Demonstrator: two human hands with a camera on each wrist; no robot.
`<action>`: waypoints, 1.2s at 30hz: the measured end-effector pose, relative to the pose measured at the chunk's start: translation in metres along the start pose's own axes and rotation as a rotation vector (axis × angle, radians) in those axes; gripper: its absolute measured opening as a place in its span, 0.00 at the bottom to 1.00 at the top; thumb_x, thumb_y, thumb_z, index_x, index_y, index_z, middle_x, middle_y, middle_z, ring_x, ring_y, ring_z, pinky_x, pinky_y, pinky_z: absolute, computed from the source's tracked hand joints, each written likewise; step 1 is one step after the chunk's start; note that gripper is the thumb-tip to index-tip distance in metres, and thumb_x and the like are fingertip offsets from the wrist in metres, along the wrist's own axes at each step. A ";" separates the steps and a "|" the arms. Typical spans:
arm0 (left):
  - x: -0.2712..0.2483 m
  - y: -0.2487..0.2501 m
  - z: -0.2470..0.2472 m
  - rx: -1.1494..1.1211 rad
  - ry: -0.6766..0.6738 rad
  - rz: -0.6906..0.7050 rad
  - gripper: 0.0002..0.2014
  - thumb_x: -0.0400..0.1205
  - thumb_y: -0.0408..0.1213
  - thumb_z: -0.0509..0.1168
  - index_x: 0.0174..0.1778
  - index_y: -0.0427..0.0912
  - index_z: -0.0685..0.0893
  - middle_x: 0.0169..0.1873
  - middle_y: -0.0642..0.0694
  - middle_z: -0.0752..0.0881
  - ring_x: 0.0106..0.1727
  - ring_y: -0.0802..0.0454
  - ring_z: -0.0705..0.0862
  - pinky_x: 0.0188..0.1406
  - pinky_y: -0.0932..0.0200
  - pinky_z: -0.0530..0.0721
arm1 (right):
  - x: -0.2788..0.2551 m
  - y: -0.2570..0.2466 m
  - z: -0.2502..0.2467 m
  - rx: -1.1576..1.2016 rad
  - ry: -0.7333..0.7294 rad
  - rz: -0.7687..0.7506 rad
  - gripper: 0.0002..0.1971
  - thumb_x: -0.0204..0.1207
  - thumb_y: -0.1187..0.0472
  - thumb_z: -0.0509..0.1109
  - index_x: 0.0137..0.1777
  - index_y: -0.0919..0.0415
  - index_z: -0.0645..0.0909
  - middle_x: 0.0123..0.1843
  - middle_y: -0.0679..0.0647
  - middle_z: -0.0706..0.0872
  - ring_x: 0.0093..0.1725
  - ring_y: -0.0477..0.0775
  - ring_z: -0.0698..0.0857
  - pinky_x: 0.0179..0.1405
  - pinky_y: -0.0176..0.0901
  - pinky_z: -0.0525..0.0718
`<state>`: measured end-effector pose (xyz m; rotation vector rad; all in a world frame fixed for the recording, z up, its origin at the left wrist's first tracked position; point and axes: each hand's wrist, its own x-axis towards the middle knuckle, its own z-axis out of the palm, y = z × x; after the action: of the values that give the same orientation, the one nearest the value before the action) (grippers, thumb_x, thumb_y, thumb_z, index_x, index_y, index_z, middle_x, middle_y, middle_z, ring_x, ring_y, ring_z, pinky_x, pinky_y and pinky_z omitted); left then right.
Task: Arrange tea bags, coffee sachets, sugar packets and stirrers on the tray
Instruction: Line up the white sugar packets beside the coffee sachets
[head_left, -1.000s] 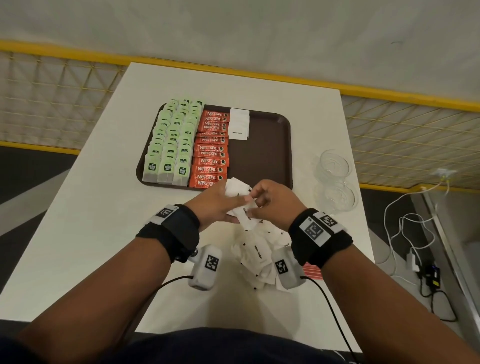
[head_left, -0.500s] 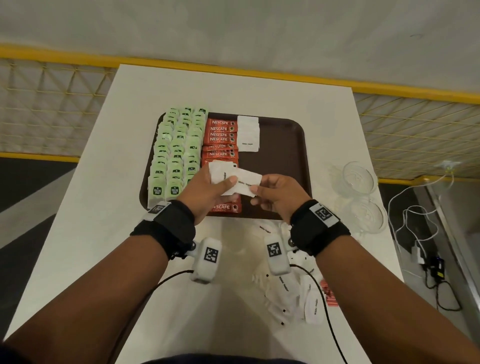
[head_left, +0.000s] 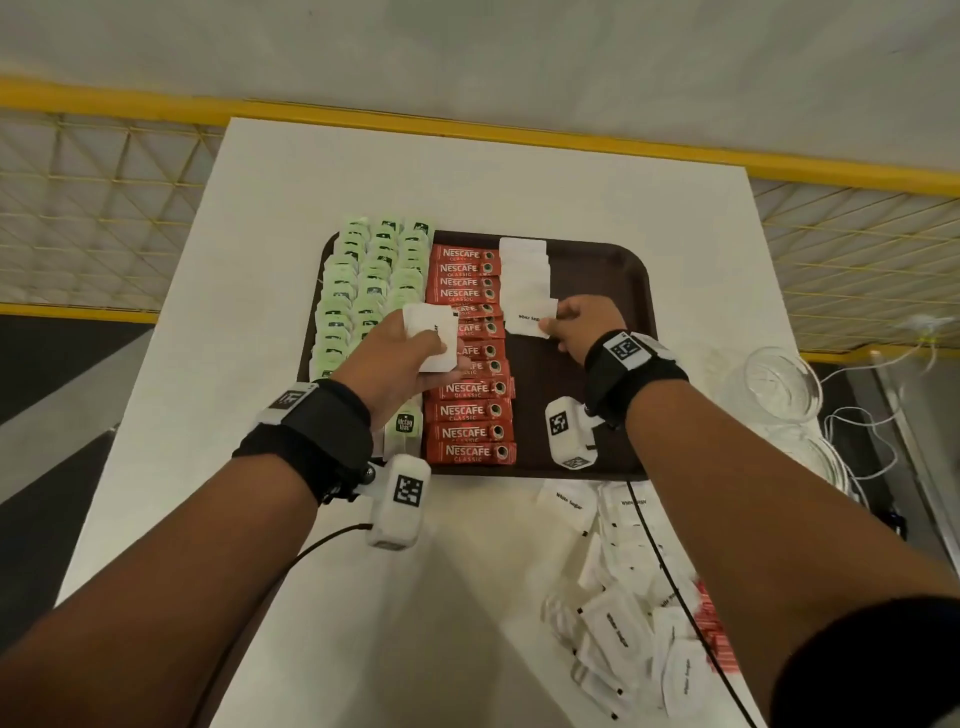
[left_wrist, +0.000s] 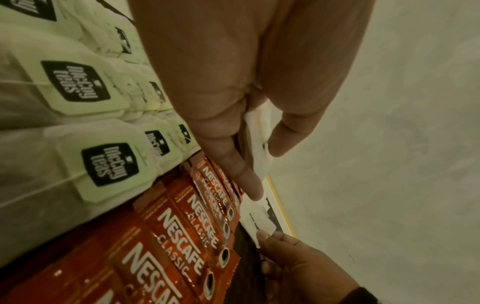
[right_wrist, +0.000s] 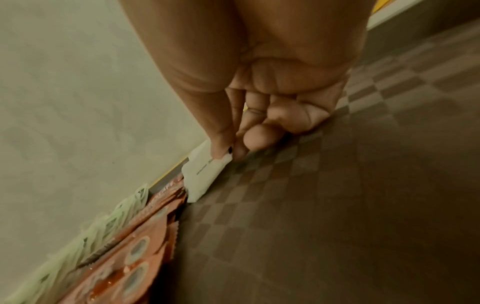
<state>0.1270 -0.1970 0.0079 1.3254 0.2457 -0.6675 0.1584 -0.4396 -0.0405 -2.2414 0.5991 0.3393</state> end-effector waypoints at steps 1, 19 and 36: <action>0.001 -0.001 -0.001 0.009 -0.004 -0.005 0.21 0.85 0.24 0.57 0.74 0.41 0.71 0.63 0.34 0.82 0.56 0.39 0.90 0.59 0.48 0.88 | 0.003 -0.001 0.002 -0.025 0.008 -0.003 0.09 0.74 0.54 0.77 0.50 0.56 0.85 0.50 0.54 0.89 0.48 0.56 0.88 0.58 0.53 0.87; 0.012 -0.005 0.003 0.239 -0.025 0.044 0.24 0.79 0.29 0.72 0.71 0.42 0.75 0.61 0.45 0.85 0.58 0.46 0.88 0.46 0.54 0.91 | -0.038 -0.043 -0.010 -0.004 -0.116 -0.317 0.14 0.77 0.44 0.72 0.50 0.55 0.85 0.45 0.46 0.86 0.42 0.42 0.83 0.41 0.36 0.80; 0.023 0.005 0.013 0.112 0.056 0.004 0.16 0.87 0.29 0.59 0.71 0.36 0.71 0.60 0.31 0.85 0.53 0.38 0.90 0.48 0.51 0.91 | -0.012 0.001 -0.017 0.176 -0.059 0.014 0.13 0.77 0.56 0.75 0.58 0.61 0.84 0.40 0.51 0.87 0.33 0.45 0.83 0.37 0.40 0.85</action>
<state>0.1457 -0.2161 0.0031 1.4524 0.2539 -0.6491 0.1490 -0.4496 -0.0245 -2.0529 0.5908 0.3448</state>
